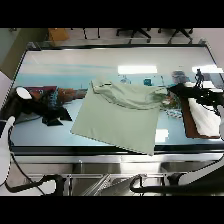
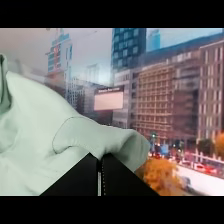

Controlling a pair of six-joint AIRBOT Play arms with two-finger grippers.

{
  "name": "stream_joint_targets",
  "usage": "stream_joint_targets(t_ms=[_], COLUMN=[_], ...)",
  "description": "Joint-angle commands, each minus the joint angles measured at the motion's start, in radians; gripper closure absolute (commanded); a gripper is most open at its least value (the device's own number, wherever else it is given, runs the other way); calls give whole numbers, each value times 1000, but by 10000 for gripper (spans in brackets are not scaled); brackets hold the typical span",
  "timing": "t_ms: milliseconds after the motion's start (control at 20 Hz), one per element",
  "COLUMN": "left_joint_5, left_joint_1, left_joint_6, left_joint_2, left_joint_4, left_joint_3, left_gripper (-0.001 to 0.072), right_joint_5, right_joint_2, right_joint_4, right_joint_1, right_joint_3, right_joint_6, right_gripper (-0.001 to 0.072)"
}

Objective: Fold the shirts.

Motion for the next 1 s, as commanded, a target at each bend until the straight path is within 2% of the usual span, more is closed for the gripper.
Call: stream_joint_targets(t_ms=[0, 150, 350, 500, 550, 600, 700, 850, 950], left_joint_5=[205, 374, 599, 636, 633, 618, 551, 483, 482], left_joint_1=[2, 2, -1, -43, -64, -85, -116, -104, -68], left_joint_6=[-36, -56, 15, 50, 54, 62, 105, 112, 79], left_joint_2=[95, 95, 94, 37, 2, -31, -97, -154, -175], left_joint_4=[48, -26, -251, -296, -297, -297, -296, -283, -214], left_joint_3=[-264, -363, -412, -374, -356, -334, -261, -90, 62], left_gripper=[56, 56, 57, 58, 195, 403, 696, 694, 695], right_joint_5=[50, 57, 57, 57, 57, 60, 72, 146, 183], right_joint_2=[5, 5, 5, 5, 5, 5, 6, 17, 56], right_joint_4=[1, 0, 0, 0, 0, 0, 0, -25, -138], right_joint_1=[-29, -27, -27, -27, -27, -27, -27, -32, -31], right_joint_3=[1, 1, 1, 1, 1, 1, 1, 0, -19], right_joint_6=[0, 0, -1, -19, -19, -19, -19, -7, 71], right_gripper=[694, 694, 694, 693, 693, 694, 694, 695, 696])
